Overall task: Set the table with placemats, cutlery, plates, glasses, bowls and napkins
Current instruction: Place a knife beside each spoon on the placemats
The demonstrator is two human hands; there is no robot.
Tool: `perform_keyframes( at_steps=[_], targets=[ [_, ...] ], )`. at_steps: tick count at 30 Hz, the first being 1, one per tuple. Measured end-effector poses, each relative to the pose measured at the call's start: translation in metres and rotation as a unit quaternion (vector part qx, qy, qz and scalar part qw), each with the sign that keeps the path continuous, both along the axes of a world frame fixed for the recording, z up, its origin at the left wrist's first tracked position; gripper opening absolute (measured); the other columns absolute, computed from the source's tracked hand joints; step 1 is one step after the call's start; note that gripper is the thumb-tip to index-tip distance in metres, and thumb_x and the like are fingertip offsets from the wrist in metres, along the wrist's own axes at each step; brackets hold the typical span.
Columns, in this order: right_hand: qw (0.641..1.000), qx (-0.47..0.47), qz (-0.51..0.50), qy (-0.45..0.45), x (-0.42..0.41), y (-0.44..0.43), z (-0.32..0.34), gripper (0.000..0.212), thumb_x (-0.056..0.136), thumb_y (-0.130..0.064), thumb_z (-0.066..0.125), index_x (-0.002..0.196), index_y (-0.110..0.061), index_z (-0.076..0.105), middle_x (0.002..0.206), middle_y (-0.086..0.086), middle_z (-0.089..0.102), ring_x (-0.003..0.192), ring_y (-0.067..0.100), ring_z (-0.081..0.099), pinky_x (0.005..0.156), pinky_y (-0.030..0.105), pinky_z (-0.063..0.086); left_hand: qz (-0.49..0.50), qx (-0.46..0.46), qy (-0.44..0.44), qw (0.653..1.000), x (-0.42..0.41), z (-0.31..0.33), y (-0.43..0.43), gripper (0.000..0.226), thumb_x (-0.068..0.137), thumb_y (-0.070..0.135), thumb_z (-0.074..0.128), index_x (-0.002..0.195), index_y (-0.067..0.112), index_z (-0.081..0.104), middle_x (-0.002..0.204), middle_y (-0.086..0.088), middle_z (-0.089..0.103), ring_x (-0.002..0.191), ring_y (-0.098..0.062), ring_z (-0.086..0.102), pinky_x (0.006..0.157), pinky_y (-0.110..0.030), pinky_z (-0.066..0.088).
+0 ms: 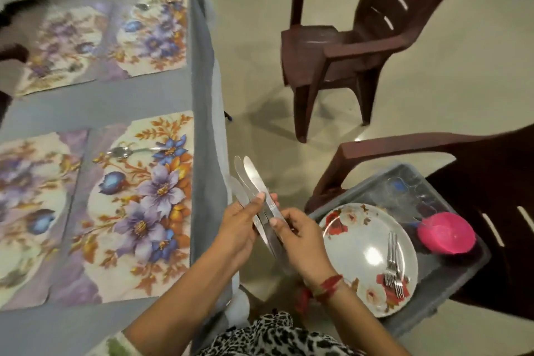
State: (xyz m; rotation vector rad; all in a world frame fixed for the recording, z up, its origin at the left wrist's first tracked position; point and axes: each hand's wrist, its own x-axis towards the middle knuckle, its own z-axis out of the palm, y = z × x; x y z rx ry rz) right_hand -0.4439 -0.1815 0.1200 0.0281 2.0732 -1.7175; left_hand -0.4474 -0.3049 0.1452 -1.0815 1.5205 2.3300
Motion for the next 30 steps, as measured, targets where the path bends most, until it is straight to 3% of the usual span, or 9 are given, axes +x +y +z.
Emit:
perform_keyframes(
  at_steps=[3, 5, 9, 12, 14, 18, 23, 27, 30],
  targets=[
    [0.999, -0.015, 0.049, 0.016, 0.005, -0.033, 0.011, 0.015, 0.096, -0.027, 0.049, 0.084, -0.032, 0.056, 0.070, -0.008, 0.059, 0.067, 0.004, 0.058, 0.064, 0.025, 0.051, 0.038, -0.011, 0.024, 0.999, 0.011, 0.014, -0.026, 0.018, 0.093, 0.017, 0.056, 0.092, 0.005, 0.069, 0.080, -0.011, 0.073, 0.071, -0.021, 0.070, 0.058, -0.030, 0.056],
    [0.995, 0.016, 0.067, 0.074, 0.008, -0.051, 0.018, 0.020, 0.097, -0.025, 0.046, 0.082, -0.035, 0.054, 0.071, -0.010, 0.058, 0.070, -0.001, 0.056, 0.062, 0.014, 0.046, 0.080, 0.005, 0.049, 0.996, 0.016, 0.019, -0.041, 0.017, 0.093, 0.013, 0.054, 0.087, 0.007, 0.068, 0.074, -0.008, 0.072, 0.066, -0.018, 0.070, 0.057, -0.027, 0.056],
    [0.983, 0.017, 0.051, 0.177, 0.003, -0.084, 0.023, 0.019, 0.097, -0.019, 0.047, 0.086, -0.030, 0.059, 0.088, -0.004, 0.054, 0.083, -0.003, 0.053, 0.071, 0.007, 0.040, 0.196, 0.059, 0.075, 0.976, 0.026, 0.022, -0.080, 0.014, 0.094, 0.009, 0.052, 0.091, 0.007, 0.065, 0.076, -0.004, 0.072, 0.069, -0.012, 0.071, 0.059, -0.024, 0.057],
    [0.990, -0.028, 0.077, 0.111, -0.009, -0.110, 0.015, 0.020, 0.097, -0.020, 0.048, 0.090, -0.031, 0.063, 0.070, -0.007, 0.056, 0.063, 0.012, 0.053, 0.060, 0.026, 0.048, 0.271, 0.101, 0.067, 0.955, 0.040, 0.026, -0.122, 0.016, 0.095, 0.014, 0.052, 0.090, 0.010, 0.066, 0.073, -0.002, 0.071, 0.063, -0.009, 0.069, 0.060, -0.022, 0.058],
    [0.989, -0.029, 0.125, 0.078, -0.026, -0.122, 0.009, 0.018, 0.097, -0.022, 0.046, 0.090, -0.025, 0.063, 0.056, -0.007, 0.047, 0.053, 0.011, 0.043, 0.051, 0.026, 0.037, 0.310, 0.126, 0.056, 0.941, 0.049, 0.028, -0.148, 0.024, 0.096, 0.016, 0.052, 0.081, 0.012, 0.071, 0.066, 0.001, 0.071, 0.058, -0.009, 0.068, 0.055, -0.021, 0.056],
    [0.981, 0.003, 0.181, 0.068, -0.055, -0.148, 0.000, 0.022, 0.100, -0.015, 0.037, 0.093, -0.022, 0.056, 0.061, -0.004, 0.039, 0.053, 0.006, 0.036, 0.048, 0.012, 0.031, 0.391, 0.148, 0.019, 0.908, 0.072, 0.019, -0.196, 0.016, 0.092, 0.017, 0.058, 0.083, 0.010, 0.070, 0.073, -0.003, 0.072, 0.061, -0.011, 0.068, 0.055, -0.024, 0.057],
    [0.960, 0.084, 0.259, 0.069, -0.094, -0.202, -0.005, 0.019, 0.100, -0.019, 0.039, 0.083, -0.019, 0.047, 0.066, 0.001, 0.041, 0.056, 0.011, 0.038, 0.048, 0.018, 0.033, 0.416, 0.177, 0.027, 0.892, 0.087, 0.007, -0.228, 0.015, 0.094, 0.014, 0.055, 0.093, 0.007, 0.068, 0.075, -0.003, 0.074, 0.062, -0.010, 0.070, 0.052, -0.022, 0.056],
    [0.942, 0.125, 0.294, 0.105, -0.133, -0.274, -0.002, 0.017, 0.096, -0.012, 0.049, 0.080, -0.011, 0.053, 0.072, -0.001, 0.049, 0.067, 0.013, 0.045, 0.056, 0.018, 0.034, 0.462, 0.197, 0.035, 0.864, 0.094, -0.005, -0.238, 0.016, 0.091, 0.011, 0.056, 0.100, 0.004, 0.068, 0.092, -0.009, 0.074, 0.074, -0.013, 0.072, 0.060, -0.024, 0.059],
    [0.912, 0.179, 0.335, 0.153, -0.167, -0.327, -0.008, 0.011, 0.092, -0.011, 0.054, 0.083, -0.009, 0.061, 0.076, 0.004, 0.057, 0.077, 0.020, 0.050, 0.062, 0.026, 0.035, 0.489, 0.225, 0.030, 0.842, 0.090, -0.011, -0.241, 0.021, 0.096, 0.014, 0.051, 0.102, 0.003, 0.068, 0.088, -0.010, 0.074, 0.072, -0.015, 0.072, 0.058, -0.025, 0.059]
  ],
)
